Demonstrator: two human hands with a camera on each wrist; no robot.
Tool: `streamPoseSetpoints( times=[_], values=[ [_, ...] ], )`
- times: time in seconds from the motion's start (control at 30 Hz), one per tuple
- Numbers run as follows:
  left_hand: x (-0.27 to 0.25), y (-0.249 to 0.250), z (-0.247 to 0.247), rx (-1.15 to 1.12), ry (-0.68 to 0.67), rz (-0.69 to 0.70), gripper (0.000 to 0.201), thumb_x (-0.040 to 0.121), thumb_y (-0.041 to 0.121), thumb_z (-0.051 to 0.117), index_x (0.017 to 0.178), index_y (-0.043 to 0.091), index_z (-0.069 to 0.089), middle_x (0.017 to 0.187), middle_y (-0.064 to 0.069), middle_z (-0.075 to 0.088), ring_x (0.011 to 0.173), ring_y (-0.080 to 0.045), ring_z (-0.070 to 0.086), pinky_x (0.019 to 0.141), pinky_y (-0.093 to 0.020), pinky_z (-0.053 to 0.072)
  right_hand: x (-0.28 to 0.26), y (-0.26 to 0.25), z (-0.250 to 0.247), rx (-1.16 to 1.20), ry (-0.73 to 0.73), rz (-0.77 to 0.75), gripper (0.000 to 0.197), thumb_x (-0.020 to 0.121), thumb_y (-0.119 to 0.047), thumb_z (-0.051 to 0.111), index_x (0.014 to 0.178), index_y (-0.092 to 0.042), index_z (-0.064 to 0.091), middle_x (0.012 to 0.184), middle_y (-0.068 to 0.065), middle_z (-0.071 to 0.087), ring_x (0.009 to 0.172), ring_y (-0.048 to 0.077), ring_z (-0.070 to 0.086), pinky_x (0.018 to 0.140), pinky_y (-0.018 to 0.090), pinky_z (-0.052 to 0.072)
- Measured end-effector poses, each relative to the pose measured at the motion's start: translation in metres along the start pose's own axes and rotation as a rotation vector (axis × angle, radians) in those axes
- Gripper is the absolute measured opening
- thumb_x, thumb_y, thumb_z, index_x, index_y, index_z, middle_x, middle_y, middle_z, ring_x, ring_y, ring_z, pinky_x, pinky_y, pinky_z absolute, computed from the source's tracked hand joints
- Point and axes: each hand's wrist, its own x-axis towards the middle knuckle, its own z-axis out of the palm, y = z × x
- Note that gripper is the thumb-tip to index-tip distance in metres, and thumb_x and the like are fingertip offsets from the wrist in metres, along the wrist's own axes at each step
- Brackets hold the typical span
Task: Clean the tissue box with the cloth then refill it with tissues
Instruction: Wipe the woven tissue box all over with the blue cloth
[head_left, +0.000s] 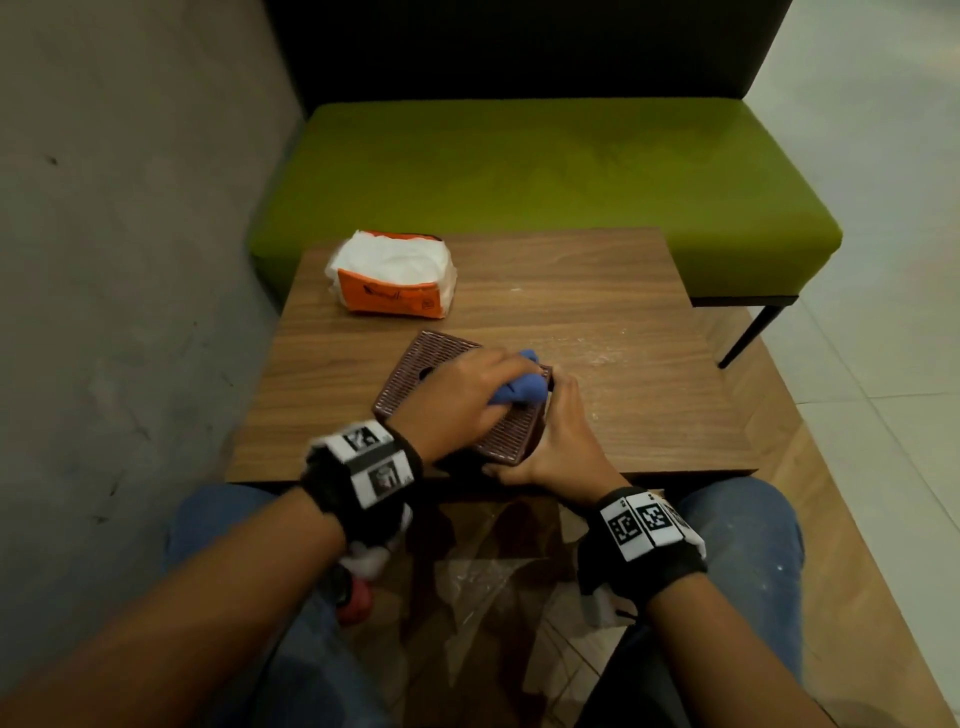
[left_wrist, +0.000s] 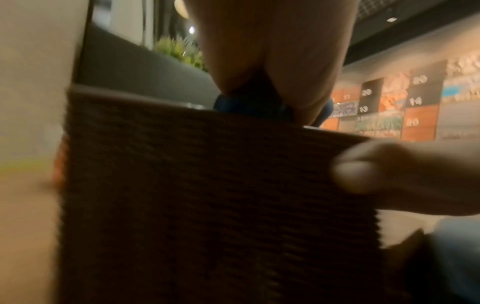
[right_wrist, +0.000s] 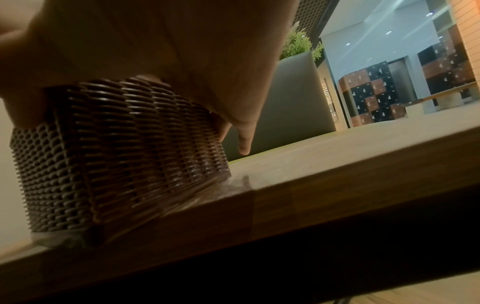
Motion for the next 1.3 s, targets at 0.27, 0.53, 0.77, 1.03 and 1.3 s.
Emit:
streamPoseSetpoints(
  times=[0.27, 0.53, 0.77, 1.03, 1.3],
  values=[
    [0.021, -0.039, -0.010, -0.013, 0.292, -0.386, 0.030, 0.081, 0.006, 0.060, 0.110, 0.010, 0.063, 0.105, -0.013, 0.066, 0.099, -0.031, 0.061, 0.083, -0.035, 0.047, 0.003, 0.005, 0.004, 0.003, 0.020, -0.012, 0.118, 0.039, -0.044, 0.091, 0.134, -0.031, 0.022, 0.128, -0.006, 0.032, 0.125, 0.013, 0.040, 0.107, 0.038, 0.041],
    [0.021, -0.045, -0.023, -0.030, 0.128, -0.295, 0.036, 0.080, 0.006, 0.061, 0.116, 0.012, 0.062, 0.115, -0.014, 0.065, 0.105, -0.031, 0.060, 0.087, -0.035, 0.046, 0.003, 0.003, 0.000, -0.003, -0.012, -0.017, 0.117, 0.040, -0.045, 0.089, 0.135, -0.024, 0.024, 0.128, -0.005, 0.032, 0.124, 0.012, 0.038, 0.104, 0.026, 0.037],
    [-0.035, -0.041, -0.031, -0.181, 0.347, -0.421, 0.027, 0.081, 0.008, 0.067, 0.108, 0.012, 0.064, 0.102, -0.007, 0.069, 0.093, -0.020, 0.061, 0.074, -0.020, 0.040, 0.003, 0.001, -0.002, -0.029, -0.029, -0.012, 0.114, 0.040, -0.051, 0.087, 0.133, -0.034, 0.021, 0.129, -0.009, 0.031, 0.125, 0.009, 0.039, 0.102, 0.024, 0.037],
    [-0.075, -0.028, -0.011, -0.096, 0.237, -0.192, 0.047, 0.080, 0.005, 0.069, 0.125, 0.016, 0.058, 0.127, -0.006, 0.061, 0.118, -0.018, 0.056, 0.104, -0.029, 0.039, 0.006, 0.001, -0.003, -0.021, -0.047, -0.005, 0.117, 0.043, -0.037, 0.093, 0.134, -0.027, 0.021, 0.130, -0.005, 0.031, 0.127, 0.013, 0.037, 0.108, 0.030, 0.036],
    [-0.054, -0.008, 0.003, -0.070, 0.460, -0.394, 0.039, 0.082, 0.004, 0.066, 0.120, 0.012, 0.061, 0.115, -0.006, 0.066, 0.105, -0.019, 0.061, 0.092, -0.022, 0.043, 0.005, -0.001, 0.002, -0.051, 0.004, 0.014, 0.115, 0.045, -0.036, 0.094, 0.134, -0.027, 0.021, 0.125, -0.009, 0.029, 0.123, 0.010, 0.036, 0.106, 0.030, 0.038]
  ],
)
